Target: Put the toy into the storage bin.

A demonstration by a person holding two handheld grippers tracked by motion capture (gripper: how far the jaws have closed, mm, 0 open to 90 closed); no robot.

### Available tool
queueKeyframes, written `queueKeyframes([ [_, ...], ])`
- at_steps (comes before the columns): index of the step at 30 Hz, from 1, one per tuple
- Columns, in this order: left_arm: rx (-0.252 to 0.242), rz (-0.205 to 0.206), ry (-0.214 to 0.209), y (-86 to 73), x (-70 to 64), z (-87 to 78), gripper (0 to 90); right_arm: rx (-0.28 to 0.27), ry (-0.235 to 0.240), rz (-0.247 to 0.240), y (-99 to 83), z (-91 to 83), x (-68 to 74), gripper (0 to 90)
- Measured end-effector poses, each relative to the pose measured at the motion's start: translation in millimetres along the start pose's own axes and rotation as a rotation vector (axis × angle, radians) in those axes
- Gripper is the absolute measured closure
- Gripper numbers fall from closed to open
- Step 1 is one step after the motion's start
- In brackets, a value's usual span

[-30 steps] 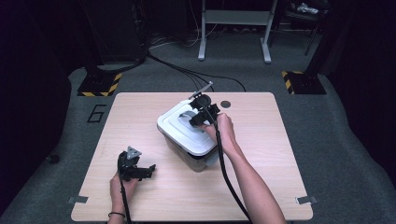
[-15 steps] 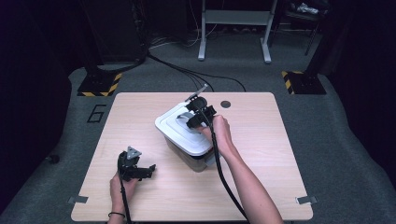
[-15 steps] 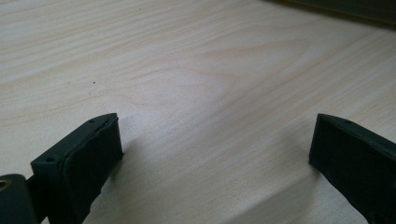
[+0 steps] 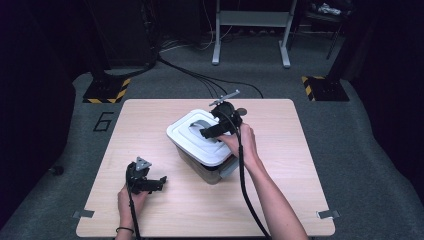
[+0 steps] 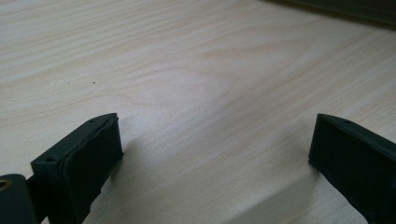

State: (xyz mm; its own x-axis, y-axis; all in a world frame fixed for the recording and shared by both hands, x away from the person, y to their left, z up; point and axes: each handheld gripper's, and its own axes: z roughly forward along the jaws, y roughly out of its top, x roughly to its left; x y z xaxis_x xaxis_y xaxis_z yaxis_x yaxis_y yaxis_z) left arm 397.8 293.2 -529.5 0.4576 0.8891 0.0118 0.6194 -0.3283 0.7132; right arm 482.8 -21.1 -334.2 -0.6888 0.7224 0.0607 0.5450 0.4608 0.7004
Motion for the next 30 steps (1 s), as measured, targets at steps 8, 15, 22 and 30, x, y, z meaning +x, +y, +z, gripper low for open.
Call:
queueKeyframes([
  [8, 0.0, -0.001, 0.0, 0.0, -0.1, 0.1, 2.3, -0.087, -0.027, 0.02, -21.4, -28.1, -16.1, 0.0],
  [15, -0.001, -0.001, 0.001, 0.0, -0.2, 0.1, 2.3, -0.142, -0.066, 0.06, -45.1, -50.0, -34.6, 0.0],
  [22, 0.002, 0.004, -0.001, 0.2, 0.1, -0.1, 2.4, -0.168, -0.107, 0.112, -71.1, -67.5, -54.2, 0.0],
  [30, 0.0, 0.004, 0.0, 0.1, 0.0, 0.0, 2.5, -0.157, -0.15, 0.155, -103.3, -76.4, -72.8, 0.0],
])
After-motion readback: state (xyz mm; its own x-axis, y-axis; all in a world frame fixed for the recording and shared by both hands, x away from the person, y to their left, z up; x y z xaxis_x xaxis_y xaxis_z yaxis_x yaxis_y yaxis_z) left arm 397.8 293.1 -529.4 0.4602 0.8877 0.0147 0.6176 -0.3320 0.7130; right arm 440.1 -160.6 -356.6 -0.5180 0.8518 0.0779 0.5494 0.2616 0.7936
